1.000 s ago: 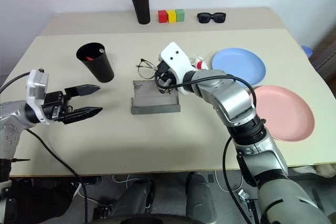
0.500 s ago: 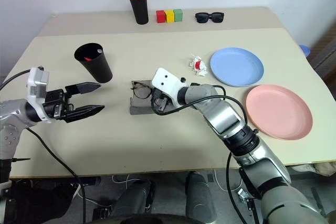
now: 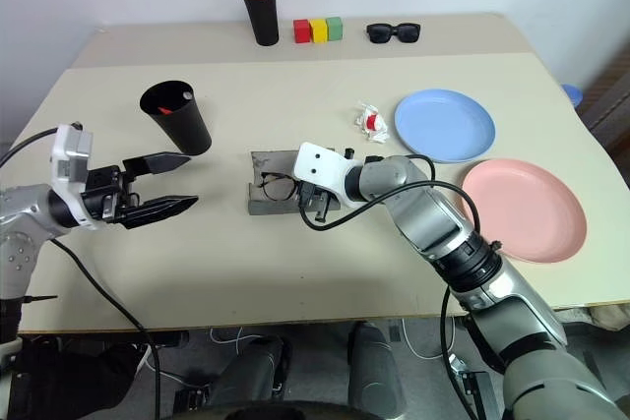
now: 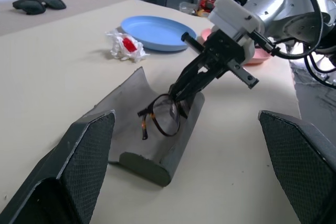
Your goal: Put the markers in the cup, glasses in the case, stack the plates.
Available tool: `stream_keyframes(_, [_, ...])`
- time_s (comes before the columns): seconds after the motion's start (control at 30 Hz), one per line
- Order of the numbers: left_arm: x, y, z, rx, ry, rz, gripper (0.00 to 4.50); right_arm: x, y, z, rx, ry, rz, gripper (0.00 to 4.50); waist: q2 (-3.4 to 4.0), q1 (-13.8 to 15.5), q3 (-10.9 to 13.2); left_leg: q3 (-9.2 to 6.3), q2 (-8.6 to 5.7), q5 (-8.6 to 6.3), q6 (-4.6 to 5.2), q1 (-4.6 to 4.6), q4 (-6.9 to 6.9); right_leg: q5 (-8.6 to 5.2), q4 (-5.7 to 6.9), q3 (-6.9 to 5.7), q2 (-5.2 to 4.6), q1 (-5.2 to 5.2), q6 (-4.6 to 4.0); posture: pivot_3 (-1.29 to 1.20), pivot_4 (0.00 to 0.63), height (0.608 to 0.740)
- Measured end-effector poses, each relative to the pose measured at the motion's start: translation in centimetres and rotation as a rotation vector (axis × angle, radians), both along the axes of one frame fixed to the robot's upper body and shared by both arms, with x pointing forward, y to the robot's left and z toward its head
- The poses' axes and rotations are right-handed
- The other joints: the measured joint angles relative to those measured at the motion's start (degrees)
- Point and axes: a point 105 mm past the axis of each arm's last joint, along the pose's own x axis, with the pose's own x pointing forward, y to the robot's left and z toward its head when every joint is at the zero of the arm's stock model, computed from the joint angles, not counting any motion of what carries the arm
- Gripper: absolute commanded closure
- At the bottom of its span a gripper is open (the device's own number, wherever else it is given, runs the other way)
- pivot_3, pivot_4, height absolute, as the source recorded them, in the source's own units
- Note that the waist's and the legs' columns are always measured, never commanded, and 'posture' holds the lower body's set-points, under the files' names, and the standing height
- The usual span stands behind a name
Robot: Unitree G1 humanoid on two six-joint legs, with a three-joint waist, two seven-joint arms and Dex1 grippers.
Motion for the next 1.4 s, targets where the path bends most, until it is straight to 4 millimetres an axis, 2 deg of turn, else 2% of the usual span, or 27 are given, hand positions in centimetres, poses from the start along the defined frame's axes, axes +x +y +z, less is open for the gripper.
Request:
stream_keyframes(0.17, [0.0,0.0,0.0,0.0,0.002,0.001,0.0,0.0,0.0,-0.2,-0.017,-0.002,0.008,4.47,0.0,0.0,0.0,0.0,0.0,0.0,0.0,0.0,0.0,0.0,0.0,0.0,0.0,0.0,0.0,0.0,0.15,0.74])
stream_keyframes(0.2, [0.0,0.0,0.0,0.0,0.002,0.001,0.0,-0.1,0.1,-0.2,-0.017,-0.001,0.01,4.2,0.0,0.0,0.0,0.0,0.0,0.0,0.0,0.0,0.0,0.0,0.0,0.0,0.0,0.0,0.0,0.0,0.15,0.74])
stream_keyframes(0.3, [0.0,0.0,0.0,-0.001,0.0,0.0,0.0,-0.2,0.2,-0.3,-0.016,0.009,0.019,3.12,0.0,0.0,0.0,0.0,0.0,0.0,0.0,0.0,0.0,0.0,0.0,0.0,0.0,0.0,0.0,0.0,0.15,0.74])
stream_keyframes(0.5, [0.1,0.0,0.1,-0.009,-0.006,-0.005,0.0,0.0,0.2,0.0,-0.005,0.003,0.011,0.06,0.0,0.0,0.0,0.0,0.0,0.0,0.0,0.0,0.0,0.0,0.0,0.0,0.0,0.0,0.0,0.0,0.15,0.74])
stream_keyframes(0.67, [0.3,0.2,-0.1,-0.016,-0.008,0.005,0.0,0.5,0.4,0.6,0.056,0.014,-0.02,0.02,0.0,0.0,0.0,0.0,0.0,0.01,-0.02,0.0,0.0,0.02,0.0,0.0,0.0,0.0,-0.02,0.0,0.15,0.74])
stream_keyframes(0.87, [1.2,0.2,0.1,-0.021,-0.042,0.042,0.0,2.1,-0.1,4.4,0.179,-0.04,-0.089,0.02,0.0,0.2,0.0,-0.02,-0.01,0.03,-0.05,0.0,0.0,0.03,0.0,-0.01,0.0,0.0,-0.05,0.0,0.15,0.74])
stream_keyframes(1.03, [2.6,0.1,-0.7,-0.011,-0.018,0.103,0.0,2.0,-0.6,5.4,0.263,-0.001,-0.095,0.02,0.0,0.1,0.0,-0.02,-0.01,0.03,-0.05,0.0,0.01,0.05,0.01,-0.01,0.0,0.0,-0.06,0.0,0.15,0.74])
stream_keyframes(1.1, [3.7,0.0,-0.9,0.013,-0.023,0.149,0.0,1.7,-0.7,6.3,0.342,0.011,-0.088,0.02,0.0,0.2,0.0,-0.02,-0.01,0.03,-0.05,0.0,0.0,0.06,0.01,-0.01,0.01,0.0,-0.07,0.0,0.15,0.74])
stream_keyframes(1.17, [4.6,-0.7,-1.1,0.02,-0.051,0.181,0.0,1.4,-1.2,7.7,0.492,0.018,-0.088,0.02,-0.01,0.3,0.0,-0.03,-0.01,0.03,-0.06,0.0,0.0,0.07,0.0,-0.01,0.0,0.01,-0.07,0.0,0.15,0.74])
stream_keyframes(1.27, [5.9,-2.4,-1.2,-0.007,-0.07,0.201,0.0,1.1,-3.9,8.8,0.666,0.024,-0.131,0.02,-0.06,0.8,0.0,-0.09,-0.05,0.03,-0.06,-0.04,0.04,0.09,-0.03,-0.03,-0.02,0.06,-0.09,0.0,0.15,0.74])
stream_keyframes(1.33, [6.9,-3.5,-0.8,-0.012,-0.095,0.212,0.54,0.9,-6.6,7.6,0.711,0.041,-0.207,0.0,-0.08,1.1,-0.1,-0.09,-0.08,0.03,-0.06,-0.03,0.05,0.09,-0.04,-0.04,-0.02,0.08,-0.08,0.0,0.15,0.74])
stream_keyframes(1.4, [8.2,-4.7,-0.4,-0.022,-0.116,0.226,1.29,0.2,-8.6,5.7,0.715,0.08,-0.273,0.0,-0.08,1.4,0.0,-0.06,-0.09,0.03,-0.06,-0.03,0.06,0.09,-0.02,-0.04,-0.01,0.07,-0.08,0.0,0.15,0.74])
